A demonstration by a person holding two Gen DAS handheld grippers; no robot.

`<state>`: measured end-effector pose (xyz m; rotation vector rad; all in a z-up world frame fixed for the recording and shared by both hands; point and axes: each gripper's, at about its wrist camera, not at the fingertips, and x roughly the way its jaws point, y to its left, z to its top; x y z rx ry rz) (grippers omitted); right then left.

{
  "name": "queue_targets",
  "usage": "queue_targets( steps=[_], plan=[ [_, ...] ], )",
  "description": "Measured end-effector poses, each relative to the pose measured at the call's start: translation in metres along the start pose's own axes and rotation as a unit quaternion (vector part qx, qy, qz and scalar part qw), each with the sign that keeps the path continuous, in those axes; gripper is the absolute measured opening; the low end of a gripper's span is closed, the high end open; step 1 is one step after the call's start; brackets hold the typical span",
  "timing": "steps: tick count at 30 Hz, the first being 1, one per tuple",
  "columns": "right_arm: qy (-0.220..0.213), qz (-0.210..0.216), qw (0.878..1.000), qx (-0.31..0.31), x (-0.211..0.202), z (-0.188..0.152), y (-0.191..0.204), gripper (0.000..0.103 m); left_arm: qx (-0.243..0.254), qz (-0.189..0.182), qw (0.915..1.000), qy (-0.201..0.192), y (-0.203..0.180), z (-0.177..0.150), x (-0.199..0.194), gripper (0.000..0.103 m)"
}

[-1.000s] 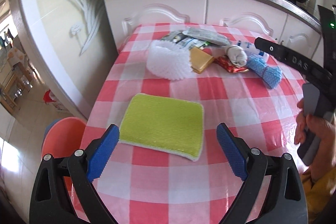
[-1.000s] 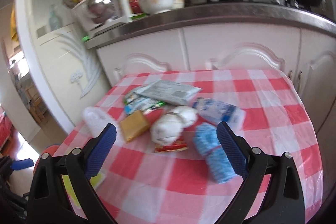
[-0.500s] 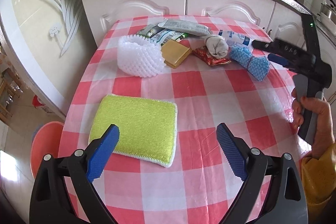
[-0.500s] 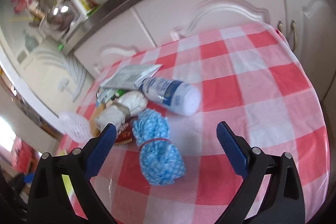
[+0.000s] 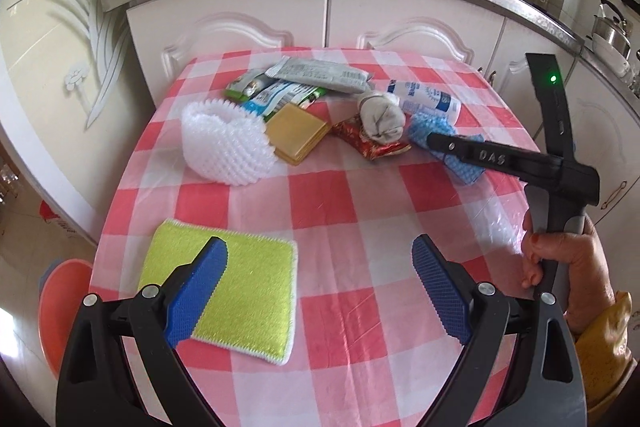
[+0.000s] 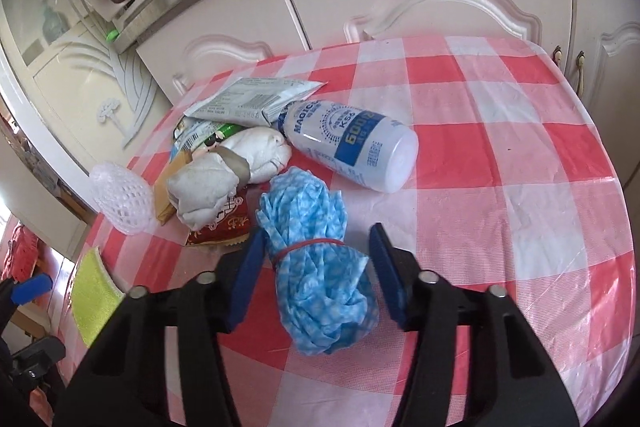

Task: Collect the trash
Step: 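Grasp the blue cloth bundle with the right gripper, then grasp the white tape-wrapped bundle with the left gripper while the right gripper holds the blue cloth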

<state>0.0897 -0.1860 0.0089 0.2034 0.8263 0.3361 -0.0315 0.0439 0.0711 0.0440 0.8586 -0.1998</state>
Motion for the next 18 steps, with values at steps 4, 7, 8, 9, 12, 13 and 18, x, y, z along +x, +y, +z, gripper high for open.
queue_targets(
  steps=[4, 7, 8, 9, 12, 13, 18],
  plan=[
    [-0.003, -0.002, 1.0, 0.002, 0.0, 0.0, 0.0, 0.042, 0.016, -0.016, 0.9996, -0.014, -0.011, 0.011, 0.005, 0.093],
    [-0.013, 0.018, 1.0, 0.016, -0.003, 0.0, -0.006, 0.034, 0.03, -0.017, 0.9993, -0.015, -0.02, 0.021, 0.015, 0.093],
    [-0.018, 0.028, 0.999, 0.023, -0.005, 0.001, -0.008, 0.034, 0.032, -0.019, 0.9992, -0.017, -0.023, 0.024, 0.018, 0.093],
    [-0.024, 0.038, 0.998, 0.033, -0.007, 0.001, -0.012, 0.033, 0.033, -0.022, 0.999, -0.019, -0.025, 0.028, 0.022, 0.093],
    [-0.043, 0.058, 0.995, 0.061, -0.013, 0.002, -0.021, 0.032, 0.038, -0.029, 0.9987, -0.019, -0.032, 0.039, 0.036, 0.093],
    [-0.051, 0.068, 0.994, 0.07, -0.016, 0.003, -0.025, 0.032, 0.04, -0.032, 0.9985, -0.02, -0.035, 0.042, 0.04, 0.093],
    [-0.094, 0.111, 0.982, 0.119, -0.03, 0.003, -0.043, 0.032, 0.05, -0.035, 0.9979, -0.02, -0.05, 0.057, 0.069, 0.093]
  ],
)
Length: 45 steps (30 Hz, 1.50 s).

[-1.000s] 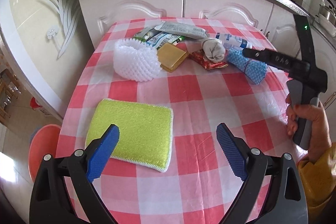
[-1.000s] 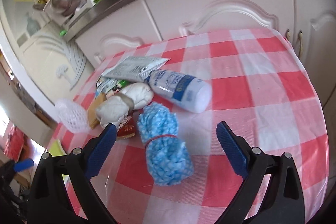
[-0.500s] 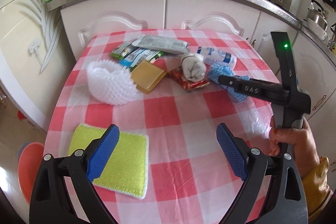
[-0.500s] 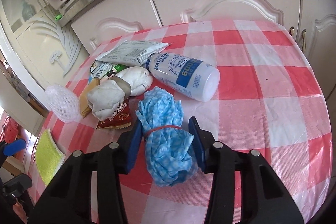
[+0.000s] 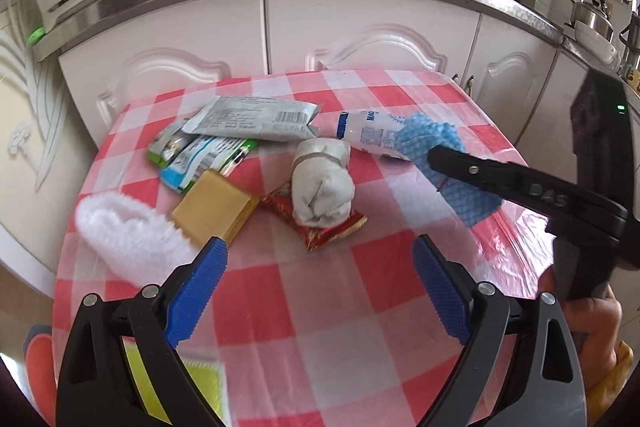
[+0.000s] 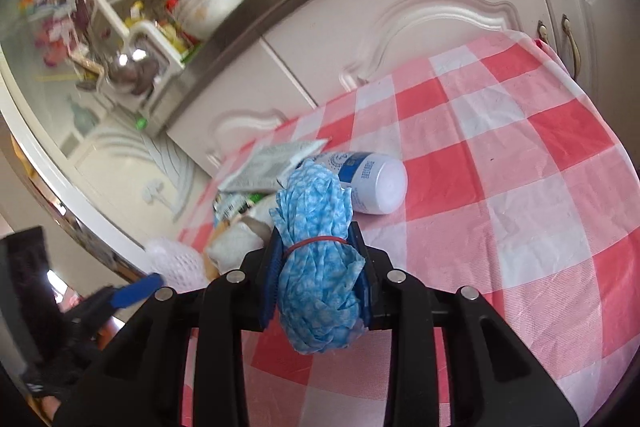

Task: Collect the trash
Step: 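Grasp the white tape-wrapped bundle with the left gripper while the right gripper holds the blue cloth, then carry both bundles over the orange bucket and open both grippers to drop them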

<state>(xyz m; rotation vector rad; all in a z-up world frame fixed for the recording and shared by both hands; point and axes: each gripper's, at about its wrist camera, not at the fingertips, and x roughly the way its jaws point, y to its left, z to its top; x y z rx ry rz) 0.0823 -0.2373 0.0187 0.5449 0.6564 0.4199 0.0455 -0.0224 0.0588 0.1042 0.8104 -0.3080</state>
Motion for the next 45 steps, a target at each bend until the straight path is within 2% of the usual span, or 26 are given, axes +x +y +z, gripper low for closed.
queue_targets(
  steps=[1, 4, 6, 12, 16, 20, 28, 34, 40, 45],
  plan=[
    [-0.006, 0.002, 1.0, 0.006, -0.002, 0.001, -0.002, 0.032, 0.0, 0.003, 1.0, 0.002, -0.001, 0.003, 0.007, 0.092],
    [-0.026, 0.02, 0.999, 0.022, -0.009, 0.003, -0.006, 0.032, -0.016, 0.004, 0.9998, 0.012, 0.0, 0.012, 0.026, 0.078],
    [-0.035, 0.028, 0.998, 0.037, -0.013, 0.004, -0.011, 0.032, -0.031, -0.004, 0.9993, 0.02, 0.002, 0.017, 0.038, 0.077],
    [-0.048, 0.031, 0.997, 0.05, -0.016, 0.006, -0.016, 0.032, -0.041, 0.01, 0.9988, 0.026, 0.003, 0.028, 0.061, 0.067],
    [-0.048, 0.026, 0.998, 0.043, -0.015, 0.006, -0.014, 0.032, -0.042, 0.025, 0.9986, 0.022, 0.003, 0.032, 0.065, 0.054],
    [-0.05, 0.024, 0.998, 0.042, -0.016, 0.005, -0.015, 0.032, -0.044, 0.017, 0.9987, 0.019, 0.006, 0.033, 0.062, 0.04],
    [-0.052, 0.028, 0.998, 0.035, -0.016, 0.004, -0.013, 0.033, -0.058, 0.003, 0.9983, 0.012, 0.004, 0.025, 0.045, 0.037],
    [-0.056, 0.035, 0.997, 0.032, -0.018, 0.002, -0.011, 0.033, -0.078, -0.008, 0.9969, -0.009, 0.012, 0.012, 0.01, 0.037],
    [-0.06, 0.059, 0.996, 0.037, -0.02, 0.0, -0.009, 0.033, -0.101, -0.021, 0.9945, -0.018, 0.026, -0.013, -0.03, 0.037],
    [-0.054, 0.079, 0.995, 0.042, -0.02, -0.005, -0.004, 0.033, -0.11, -0.016, 0.9936, -0.019, 0.042, -0.04, -0.062, 0.037]
  ],
)
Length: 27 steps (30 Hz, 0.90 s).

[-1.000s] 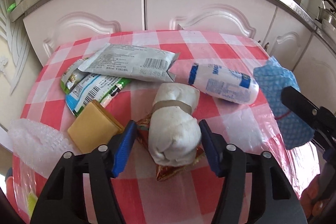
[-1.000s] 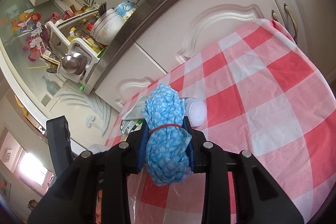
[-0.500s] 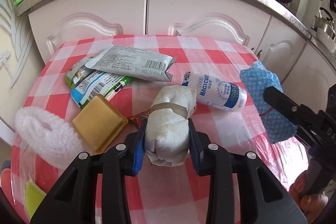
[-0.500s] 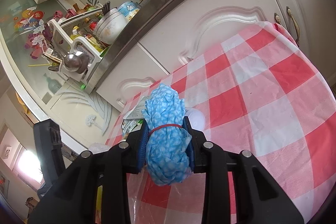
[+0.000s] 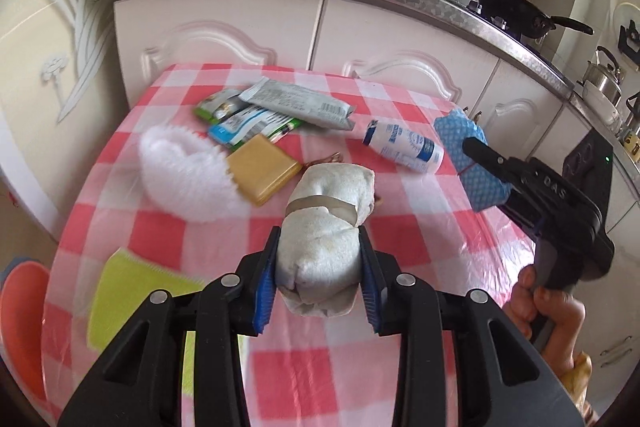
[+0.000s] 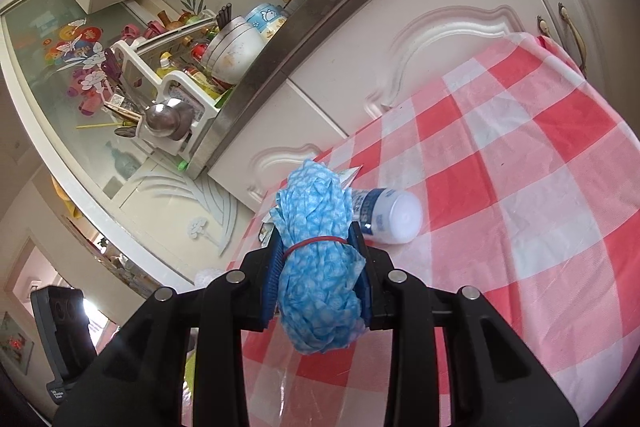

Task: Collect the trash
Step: 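Carry both bundles over the orange bucket and open both grippers to drop them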

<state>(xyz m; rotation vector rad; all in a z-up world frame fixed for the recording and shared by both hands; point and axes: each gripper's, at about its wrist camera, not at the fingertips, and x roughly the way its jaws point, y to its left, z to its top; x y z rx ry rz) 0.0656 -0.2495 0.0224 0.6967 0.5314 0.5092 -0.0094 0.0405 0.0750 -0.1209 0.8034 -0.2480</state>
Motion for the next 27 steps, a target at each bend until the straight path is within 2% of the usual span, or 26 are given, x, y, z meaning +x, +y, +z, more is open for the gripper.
queue_targets(
  steps=[7, 11, 18, 27],
  plan=[
    [0.025, 0.056, 0.996, 0.067, 0.008, -0.012, -0.004, 0.033, -0.022, 0.014, 0.9996, -0.007, 0.039, -0.028, -0.047, 0.037],
    [0.044, 0.081, 0.993, 0.077, 0.015, -0.022, 0.01, 0.033, -0.036, 0.027, 0.9989, -0.015, 0.066, -0.04, -0.071, 0.037],
    [0.079, 0.124, 0.988, 0.056, 0.027, -0.04, 0.058, 0.033, -0.08, 0.047, 0.9956, -0.018, 0.12, -0.061, -0.099, 0.037],
    [0.142, 0.141, 0.98, -0.013, 0.043, -0.081, 0.131, 0.033, -0.141, 0.085, 0.9857, -0.035, 0.194, -0.085, -0.126, 0.037]
  ],
)
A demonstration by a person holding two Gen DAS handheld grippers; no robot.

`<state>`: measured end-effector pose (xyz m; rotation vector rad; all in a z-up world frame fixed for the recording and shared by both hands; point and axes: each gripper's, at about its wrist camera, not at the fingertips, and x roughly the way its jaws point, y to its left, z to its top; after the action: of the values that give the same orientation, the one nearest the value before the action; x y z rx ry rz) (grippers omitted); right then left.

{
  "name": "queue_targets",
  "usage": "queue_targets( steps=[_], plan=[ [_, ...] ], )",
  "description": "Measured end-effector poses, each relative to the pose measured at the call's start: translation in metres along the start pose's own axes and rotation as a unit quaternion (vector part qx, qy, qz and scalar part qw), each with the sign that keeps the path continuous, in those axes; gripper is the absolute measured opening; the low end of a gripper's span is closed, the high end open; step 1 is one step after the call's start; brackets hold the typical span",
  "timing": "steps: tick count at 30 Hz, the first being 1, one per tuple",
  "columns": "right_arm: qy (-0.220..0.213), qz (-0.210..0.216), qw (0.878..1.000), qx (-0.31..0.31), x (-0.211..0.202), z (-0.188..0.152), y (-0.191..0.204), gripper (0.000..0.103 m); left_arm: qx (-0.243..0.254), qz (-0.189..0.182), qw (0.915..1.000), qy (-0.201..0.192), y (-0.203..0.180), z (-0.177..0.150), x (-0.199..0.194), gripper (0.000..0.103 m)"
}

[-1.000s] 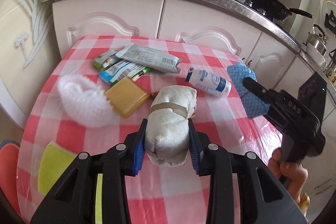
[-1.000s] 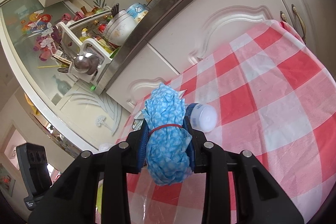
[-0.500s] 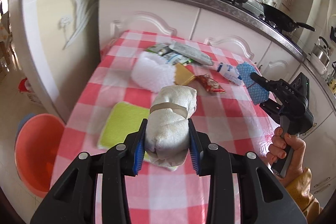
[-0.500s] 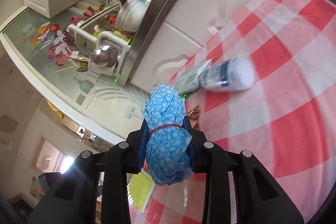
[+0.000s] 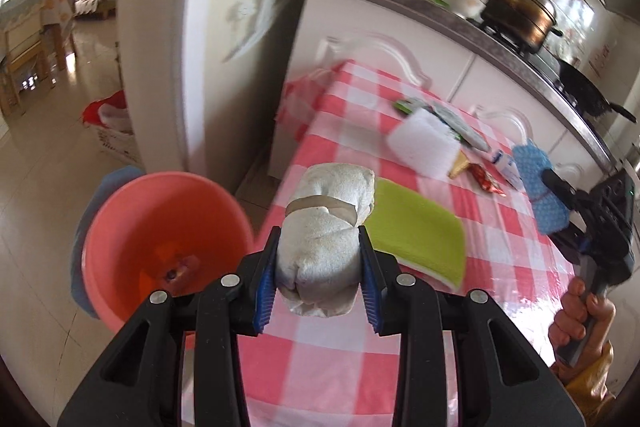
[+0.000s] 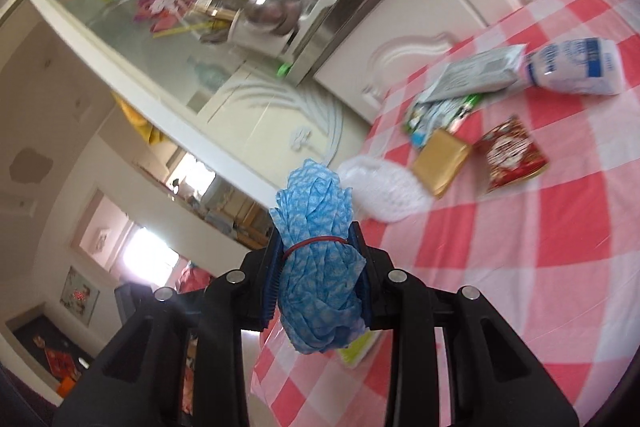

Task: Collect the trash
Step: 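Carry both bundles over the orange bucket and open both grippers to drop them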

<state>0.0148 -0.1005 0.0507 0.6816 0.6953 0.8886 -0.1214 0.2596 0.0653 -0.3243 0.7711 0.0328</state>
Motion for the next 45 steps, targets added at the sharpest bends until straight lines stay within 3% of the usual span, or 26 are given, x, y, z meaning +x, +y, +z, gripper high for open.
queue_targets(
  steps=[9, 16, 24, 34, 37, 40, 41, 42, 44, 45],
  plan=[
    [0.079, 0.006, 0.996, -0.04, 0.052, -0.035, 0.056, 0.033, -0.063, 0.037, 0.997, -0.024, 0.072, 0.0, -0.009, 0.038],
    [0.134, 0.028, 0.988, -0.068, 0.101, -0.053, 0.099, 0.035, -0.099, 0.044, 0.9939, -0.021, 0.109, -0.006, -0.001, 0.038],
    [0.185, 0.022, 0.977, -0.107, 0.161, -0.066, 0.136, 0.035, -0.12, 0.054, 0.9912, -0.004, 0.135, -0.018, 0.015, 0.038],
    [0.232, -0.008, 0.963, -0.136, 0.226, -0.084, 0.15, 0.035, -0.128, 0.069, 0.9893, 0.009, 0.15, -0.025, 0.033, 0.038],
    [0.239, -0.027, 0.957, -0.16, 0.24, -0.091, 0.156, 0.044, -0.134, 0.067, 0.9887, 0.01, 0.153, -0.025, 0.038, 0.038],
    [0.238, -0.045, 0.95, -0.198, 0.247, -0.1, 0.166, 0.069, -0.132, 0.069, 0.9887, 0.02, 0.153, -0.026, 0.048, 0.039],
    [0.235, -0.047, 0.949, -0.206, 0.247, -0.102, 0.169, 0.072, -0.132, 0.071, 0.9885, 0.022, 0.154, -0.026, 0.05, 0.041],
    [0.232, -0.047, 0.948, -0.213, 0.247, -0.103, 0.17, 0.073, -0.133, 0.071, 0.9883, 0.023, 0.154, -0.027, 0.052, 0.046],
    [0.225, -0.054, 0.947, -0.223, 0.243, -0.105, 0.171, 0.076, -0.137, 0.08, 0.987, 0.025, 0.157, -0.028, 0.054, 0.07],
    [0.221, -0.057, 0.947, -0.225, 0.24, -0.107, 0.171, 0.077, -0.139, 0.084, 0.9865, 0.025, 0.157, -0.029, 0.054, 0.072]
  ],
)
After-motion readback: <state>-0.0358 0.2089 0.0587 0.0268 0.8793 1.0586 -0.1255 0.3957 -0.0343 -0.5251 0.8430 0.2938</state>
